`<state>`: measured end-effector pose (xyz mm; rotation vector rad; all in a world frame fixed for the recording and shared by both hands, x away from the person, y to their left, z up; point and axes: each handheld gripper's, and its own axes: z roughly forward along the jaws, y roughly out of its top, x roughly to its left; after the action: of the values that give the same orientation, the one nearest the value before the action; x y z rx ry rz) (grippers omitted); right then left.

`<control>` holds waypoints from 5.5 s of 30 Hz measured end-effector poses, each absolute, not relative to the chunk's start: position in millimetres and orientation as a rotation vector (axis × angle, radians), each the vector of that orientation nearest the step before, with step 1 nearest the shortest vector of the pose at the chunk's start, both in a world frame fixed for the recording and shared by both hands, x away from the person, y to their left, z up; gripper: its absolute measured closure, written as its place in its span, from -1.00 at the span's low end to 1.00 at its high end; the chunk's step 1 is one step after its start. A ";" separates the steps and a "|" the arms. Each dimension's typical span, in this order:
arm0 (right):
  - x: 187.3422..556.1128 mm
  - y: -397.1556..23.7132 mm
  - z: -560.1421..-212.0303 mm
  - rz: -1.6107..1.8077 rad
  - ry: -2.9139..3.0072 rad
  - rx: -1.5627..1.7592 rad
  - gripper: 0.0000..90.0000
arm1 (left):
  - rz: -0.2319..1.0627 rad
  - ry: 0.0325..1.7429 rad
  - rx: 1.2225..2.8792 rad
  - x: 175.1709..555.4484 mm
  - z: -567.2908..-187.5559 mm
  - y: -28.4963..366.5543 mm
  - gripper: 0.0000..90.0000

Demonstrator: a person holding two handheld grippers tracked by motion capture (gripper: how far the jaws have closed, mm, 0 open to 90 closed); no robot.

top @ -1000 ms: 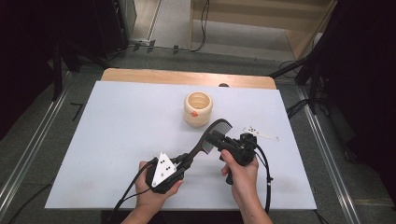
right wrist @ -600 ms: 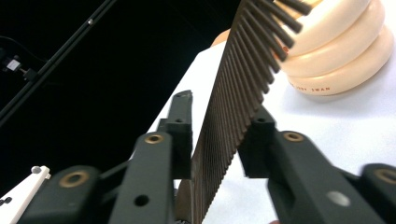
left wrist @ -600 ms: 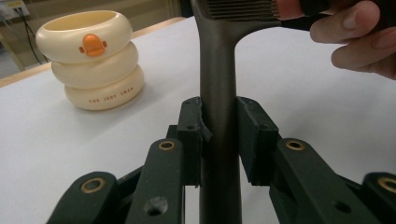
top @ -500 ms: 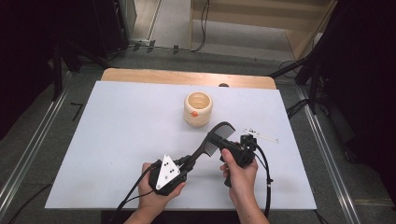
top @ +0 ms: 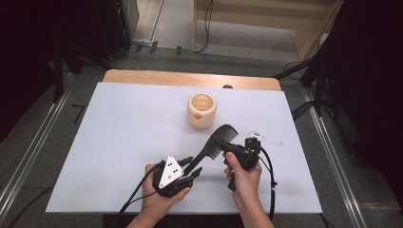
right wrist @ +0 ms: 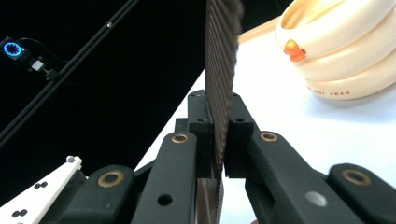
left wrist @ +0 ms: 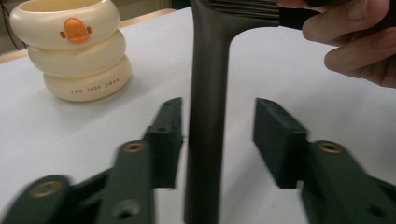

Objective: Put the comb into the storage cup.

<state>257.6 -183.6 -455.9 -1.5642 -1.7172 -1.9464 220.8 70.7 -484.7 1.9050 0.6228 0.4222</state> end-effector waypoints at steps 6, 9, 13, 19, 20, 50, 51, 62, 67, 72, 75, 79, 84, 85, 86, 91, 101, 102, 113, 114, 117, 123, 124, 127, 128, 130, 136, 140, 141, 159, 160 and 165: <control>257.2 -189.3 -454.1 -1.990 -1.718 -1.568 0.84 | 0.318 0.626 1.891 225.9 -481.7 76.8 -0.56; 255.2 -192.4 -451.5 -2.021 -1.724 -1.581 0.84 | 0.292 0.619 1.874 227.2 -480.3 82.0 -0.73; 253.3 -194.1 -447.9 -2.075 -1.753 -1.567 0.84 | 0.269 0.659 1.862 230.4 -479.1 89.2 -0.90; 252.3 -195.6 -442.8 -2.091 -1.806 -1.581 0.84 | 0.278 0.668 1.853 230.1 -477.8 102.5 -1.00; 252.5 -196.2 -442.4 -2.098 -1.822 -1.581 0.84 | 0.284 0.673 1.844 230.1 -477.2 105.3 -1.00; 256.4 -211.7 -420.7 -2.148 -1.951 -1.585 0.84 | 0.428 0.850 1.732 247.5 -471.1 205.4 -1.00; 256.5 -211.5 -420.3 -2.149 -1.953 -1.589 0.84 | 0.434 0.854 1.728 247.6 -471.0 208.2 -1.00; 259.9 -215.7 -417.7 -2.163 -1.948 -1.591 0.84 | 0.472 0.917 1.697 249.4 -473.4 239.6 -1.00; 261.2 -217.8 -414.8 -2.165 -1.957 -1.594 0.84 | 0.485 0.926 1.688 248.9 -474.0 249.9 -1.00; 263.4 -220.3 -411.7 -2.176 -1.960 -1.600 0.84 | 0.497 0.940 1.678 247.4 -474.9 261.4 -1.00; 265.0 -220.8 -409.1 -2.177 -1.967 -1.607 0.84 | 0.504 0.960 1.669 247.2 -476.1 270.0 -1.00; 267.5 -221.7 -405.0 -2.185 -1.980 -1.603 0.84 | 0.514 0.978 1.659 246.4 -477.0 279.4 -1.00; 270.2 -221.6 -400.7 -2.184 -1.999 -1.599 0.84 | 0.532 0.980 1.663 245.3 -478.2 288.0 -1.00; 271.2 -221.7 -399.9 -2.187 -2.003 -1.597 0.84 | 0.534 0.980 1.663 245.4 -478.7 289.4 -1.00; 272.2 -221.8 -399.0 -2.188 -2.006 -1.594 0.84 | 0.539 0.982 1.668 245.4 -479.1 291.1 -1.00; 276.9 -221.6 -394.1 -2.195 -2.014 -1.595 0.84 | 0.542 0.994 1.667 246.4 -481.0 295.8 -1.00; 287.9 -222.6 -387.6 -2.203 -2.037 -1.610 0.84 | 0.539 0.989 1.669 246.0 -485.9 296.7 -1.00; 288.9 -222.9 -387.3 -2.205 -2.040 -1.610 0.84 | 0.542 0.987 1.670 245.5 -486.4 295.9 -1.00; 303.8 -225.5 -380.7 -2.206 -2.066 -1.637 0.84 | 0.534 0.987 1.659 244.7 -488.1 295.9 -1.00; 304.6 -225.6 -379.9 -2.202 -2.069 -1.639 0.84 | 0.531 0.987 1.656 244.8 -488.3 296.0 -1.00; 309.3 -226.0 -377.6 -2.209 -2.080 -1.642 0.84 | 0.531 0.985 1.653 244.7 -488.3 296.4 -1.00; 315.8 -225.4 -373.9 -2.213 -2.082 -1.646 0.84 | 0.530 0.985 1.659 244.4 -488.3 295.8 -1.00; 317.3 -225.2 -373.2 -2.213 -2.088 -1.645 0.84 | 0.529 0.984 1.659 244.5 -488.3 295.9 -1.00; 320.5 -224.9 -371.6 -2.212 -2.103 -1.653 0.84 | 0.528 0.982 1.657 244.8 -488.6 296.0 -1.00; 321.4 -225.1 -371.1 -2.214 -2.107 -1.651 0.84 | 0.528 0.983 1.658 244.7 -488.5 296.0 -1.00; 323.2 -225.5 -370.1 -2.224 -2.101 -1.649 0.84 | 0.532 0.982 1.653 244.1 -488.6 296.3 -1.00; 328.4 -224.8 -368.0 -2.245 -2.102 -1.645 0.84 | 0.528 0.983 1.630 243.5 -488.5 299.0 -1.00; 331.9 -223.5 -368.1 -2.269 -2.105 -1.644 0.84 | 0.533 0.977 1.644 243.6 -488.8 297.5 -1.00; 332.5 -223.1 -367.6 -2.262 -2.111 -1.652 0.84 | 0.534 0.980 1.645 243.6 -488.7 297.6 -1.00; 347.6 -217.8 -357.2 -2.309 -2.138 -1.635 0.84 | 0.539 0.977 1.643 243.0 -488.7 297.4 -1.00; 348.9 -216.8 -356.8 -2.310 -2.143 -1.633 0.84 | 0.538 0.977 1.643 243.2 -488.8 297.3 -1.00; 353.7 -214.3 -354.7 -2.317 -2.154 -1.622 0.84 | 0.535 0.977 1.643 243.3 -488.8 297.6 -1.00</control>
<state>353.7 -214.3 -354.7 -1.6221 -2.1536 -2.3170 243.3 297.6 -488.8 1.6433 0.9766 0.5349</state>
